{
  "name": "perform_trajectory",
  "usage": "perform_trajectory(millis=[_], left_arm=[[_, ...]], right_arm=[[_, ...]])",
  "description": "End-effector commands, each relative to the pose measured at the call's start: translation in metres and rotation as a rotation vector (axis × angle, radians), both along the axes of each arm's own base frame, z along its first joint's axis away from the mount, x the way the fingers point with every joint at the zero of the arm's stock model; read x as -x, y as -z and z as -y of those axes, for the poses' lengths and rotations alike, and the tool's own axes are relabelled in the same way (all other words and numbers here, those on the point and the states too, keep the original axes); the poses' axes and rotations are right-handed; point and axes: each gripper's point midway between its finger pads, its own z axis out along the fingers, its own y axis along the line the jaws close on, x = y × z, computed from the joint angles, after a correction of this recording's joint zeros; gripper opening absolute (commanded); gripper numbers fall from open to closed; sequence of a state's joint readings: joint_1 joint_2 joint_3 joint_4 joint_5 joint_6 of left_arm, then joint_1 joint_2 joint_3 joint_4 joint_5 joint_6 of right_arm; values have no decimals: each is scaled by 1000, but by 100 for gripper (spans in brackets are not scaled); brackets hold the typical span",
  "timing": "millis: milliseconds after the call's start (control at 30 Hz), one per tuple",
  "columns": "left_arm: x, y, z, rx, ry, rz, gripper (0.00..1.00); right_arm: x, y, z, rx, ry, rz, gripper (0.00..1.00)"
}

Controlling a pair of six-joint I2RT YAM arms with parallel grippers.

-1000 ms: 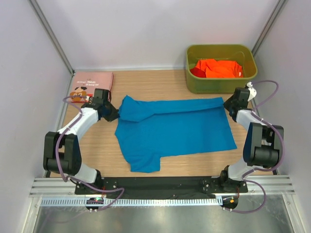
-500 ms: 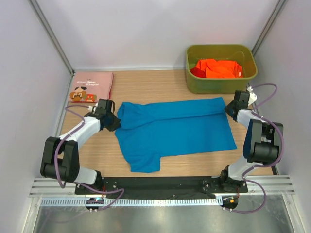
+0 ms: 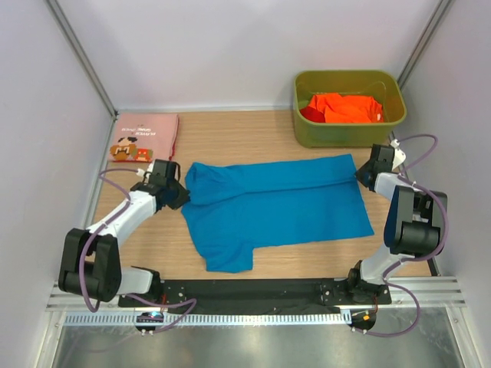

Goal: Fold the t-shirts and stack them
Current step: Fold the tshirt

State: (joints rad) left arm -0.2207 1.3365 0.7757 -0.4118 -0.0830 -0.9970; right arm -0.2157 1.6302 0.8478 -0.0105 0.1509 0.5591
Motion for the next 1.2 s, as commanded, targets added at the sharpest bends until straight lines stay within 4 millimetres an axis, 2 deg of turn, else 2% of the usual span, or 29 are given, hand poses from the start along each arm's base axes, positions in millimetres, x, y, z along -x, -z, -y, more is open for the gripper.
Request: perform_trajectory(millis=[0, 33, 67, 100, 133, 167, 200, 233, 267, 300, 333, 367, 400, 467, 533, 700, 800, 900, 1033, 1100, 1167], left_arm=[[10, 3, 0, -8, -8, 7, 0], [12, 3, 0, -4, -4, 4, 0], [14, 4, 0, -5, 1, -1, 0], [15, 4, -1, -8, 4, -4, 6], [16, 1, -1, -18, 19, -8, 11], [15, -3, -5, -40, 14, 4, 18], [17, -6, -9, -60, 10, -6, 30], [9, -18, -12, -81, 7, 28, 36], [6, -23, -20, -129, -1, 42, 40], [3, -28, -25, -164, 2, 52, 45], [-3, -35, -30, -197, -1, 64, 48], [-5, -36, -43, -255, -15, 60, 51], [-7, -28, -46, -269, -9, 32, 54], [-10, -18, -51, -255, -11, -5, 53], [-11, 2, -45, -208, 6, -58, 53], [-16, 27, -44, -197, -10, -111, 51], [-18, 38, -42, -193, 0, -135, 48], [-22, 35, -46, -258, 0, -123, 48], [-36, 17, -49, -277, -19, -76, 50], [-52, -5, -46, -272, -9, -5, 52], [-65, -21, -40, -263, 36, 62, 53]], right_arm=[[-12, -14, 10, 17, 31, 45, 9], [-6, -8, 10, 10, 39, 4, 12], [-6, -12, 11, 11, 43, -3, 16], [-11, -22, 13, 19, 48, 6, 23], [-10, -27, 16, 26, 64, 1, 26], [-7, -41, 21, 46, 87, -14, 29], [-4, -48, 23, 48, 109, -27, 32], [-2, -54, 23, 45, 109, -40, 34], [10, -51, 16, 16, 95, -102, 36], [5, -64, 13, 3, 90, -96, 39], [10, -64, 9, -10, 81, -121, 40], [19, -59, 1, -40, 62, -163, 40], [24, -55, -2, -56, 56, -180, 41], [35, -43, -8, -83, 49, -219, 40], [50, -21, -10, -96, 75, -282, 40], [66, 22, -17, -147, 110, -352, 40], [83, 37, -2, -79, 184, -405, 40], [109, 45, 14, -28, 274, -450, 40], [147, 46, 33, 7, 413, -456, 40], [168, 44, 42, 22, 485, -461, 41], [173, 42, 48, 7, 515, -428, 41]])
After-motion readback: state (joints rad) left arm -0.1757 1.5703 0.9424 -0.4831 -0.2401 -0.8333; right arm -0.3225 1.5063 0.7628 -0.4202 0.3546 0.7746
